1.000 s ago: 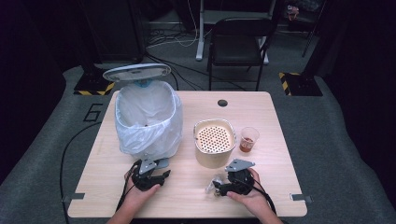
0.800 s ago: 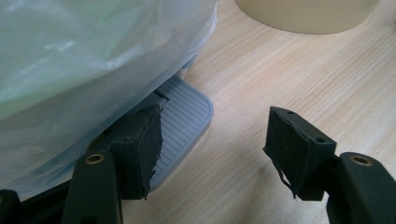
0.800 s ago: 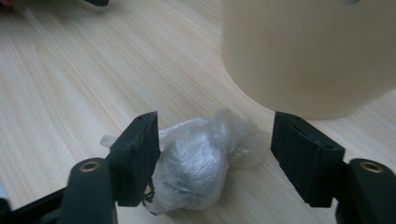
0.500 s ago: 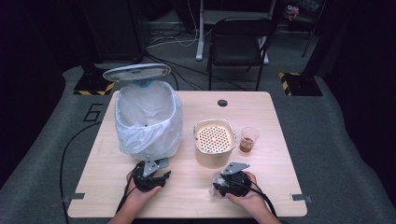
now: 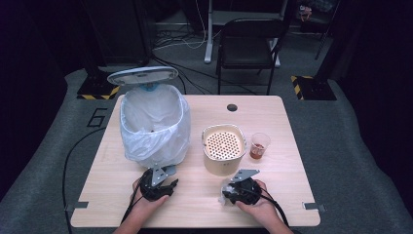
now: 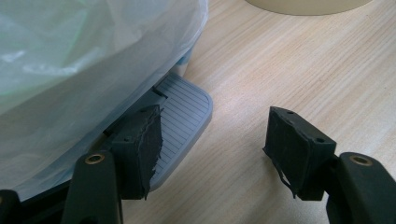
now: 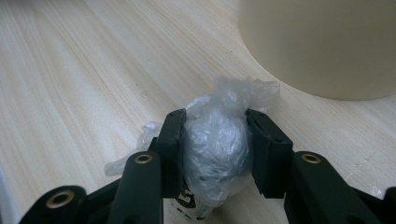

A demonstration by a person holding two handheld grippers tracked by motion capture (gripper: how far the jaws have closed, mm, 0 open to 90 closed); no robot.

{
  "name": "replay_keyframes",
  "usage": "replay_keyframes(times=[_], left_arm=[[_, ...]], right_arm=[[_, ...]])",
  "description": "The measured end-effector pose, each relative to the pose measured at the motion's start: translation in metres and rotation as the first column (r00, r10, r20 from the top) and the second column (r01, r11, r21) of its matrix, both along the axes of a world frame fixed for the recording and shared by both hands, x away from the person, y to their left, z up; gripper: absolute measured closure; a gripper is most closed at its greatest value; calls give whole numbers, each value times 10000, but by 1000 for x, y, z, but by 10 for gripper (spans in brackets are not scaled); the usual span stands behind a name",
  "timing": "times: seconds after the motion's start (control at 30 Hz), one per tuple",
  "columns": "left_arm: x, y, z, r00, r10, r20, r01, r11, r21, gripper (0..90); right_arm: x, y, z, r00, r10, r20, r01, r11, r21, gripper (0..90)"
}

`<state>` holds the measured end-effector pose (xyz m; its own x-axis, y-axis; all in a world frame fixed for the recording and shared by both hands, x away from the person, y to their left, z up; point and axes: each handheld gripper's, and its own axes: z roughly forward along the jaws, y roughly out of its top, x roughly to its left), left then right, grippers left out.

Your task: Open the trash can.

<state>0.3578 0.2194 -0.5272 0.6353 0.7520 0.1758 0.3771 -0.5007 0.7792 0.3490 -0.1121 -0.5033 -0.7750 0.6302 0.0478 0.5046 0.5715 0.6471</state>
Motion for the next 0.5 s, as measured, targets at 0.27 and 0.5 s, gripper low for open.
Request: replay_keyframes(times=[0.27,0.5], left_arm=[[-1,-1,-1,9999,112,-61,-113,9997,-213,362],[-1,-1,0,9999,64,-117,-66,9998,-167,362]], right_arm=[[1,1,3,9999,54,-136,-51,9998,192,625],[-4,3,15,9997,246,72,-249,9989,408,629]])
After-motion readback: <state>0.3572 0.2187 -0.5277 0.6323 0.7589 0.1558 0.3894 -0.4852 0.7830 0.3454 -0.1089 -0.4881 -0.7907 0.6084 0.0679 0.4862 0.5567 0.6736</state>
